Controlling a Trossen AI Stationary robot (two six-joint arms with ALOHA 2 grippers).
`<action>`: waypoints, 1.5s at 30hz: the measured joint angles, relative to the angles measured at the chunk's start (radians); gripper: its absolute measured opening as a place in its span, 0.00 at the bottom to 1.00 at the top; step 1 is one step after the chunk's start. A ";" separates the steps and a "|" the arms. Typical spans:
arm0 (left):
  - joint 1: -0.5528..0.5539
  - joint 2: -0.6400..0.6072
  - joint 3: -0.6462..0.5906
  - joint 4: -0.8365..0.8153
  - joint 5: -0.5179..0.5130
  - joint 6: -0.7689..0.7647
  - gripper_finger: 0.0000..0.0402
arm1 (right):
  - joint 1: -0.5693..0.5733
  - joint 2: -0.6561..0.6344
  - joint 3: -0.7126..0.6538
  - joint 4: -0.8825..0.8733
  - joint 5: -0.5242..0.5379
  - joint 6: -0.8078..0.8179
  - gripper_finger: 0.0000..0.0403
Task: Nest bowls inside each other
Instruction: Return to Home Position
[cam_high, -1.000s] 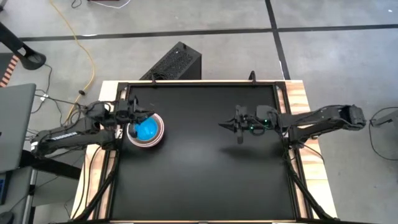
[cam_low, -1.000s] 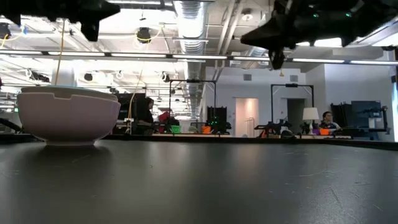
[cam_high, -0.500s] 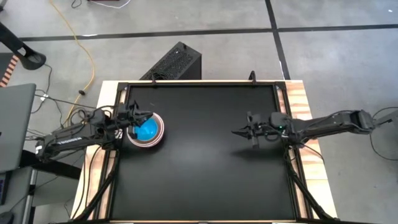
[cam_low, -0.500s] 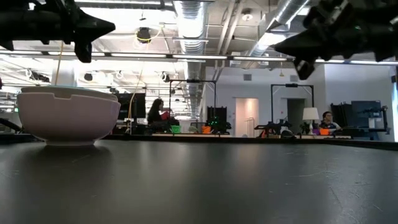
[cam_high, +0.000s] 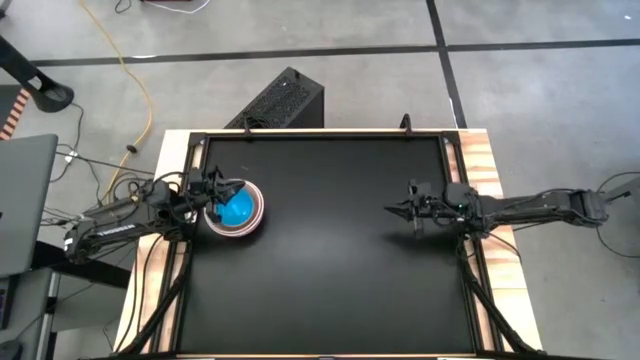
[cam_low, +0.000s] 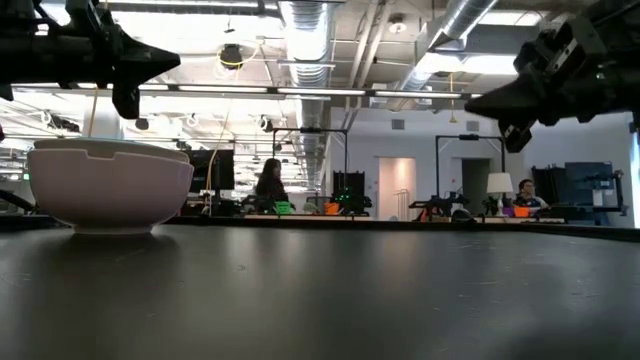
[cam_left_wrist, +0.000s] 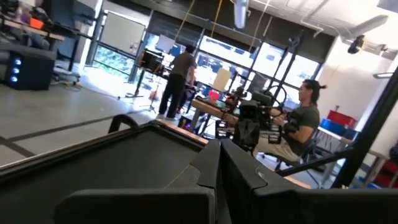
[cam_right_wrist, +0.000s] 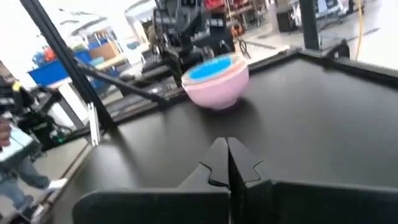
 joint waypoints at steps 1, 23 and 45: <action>0.000 -0.001 0.000 -0.001 -0.003 0.000 0.00 | -0.004 0.000 -0.005 -0.004 -0.001 0.000 0.00; 0.000 -0.001 -0.052 -0.157 0.010 -0.032 0.00 | -0.023 0.004 -0.050 -0.041 -0.020 -0.164 0.00; 0.000 0.004 -0.052 -0.256 -0.017 0.101 0.00 | -0.047 0.004 -0.050 -0.097 -0.020 -0.306 0.03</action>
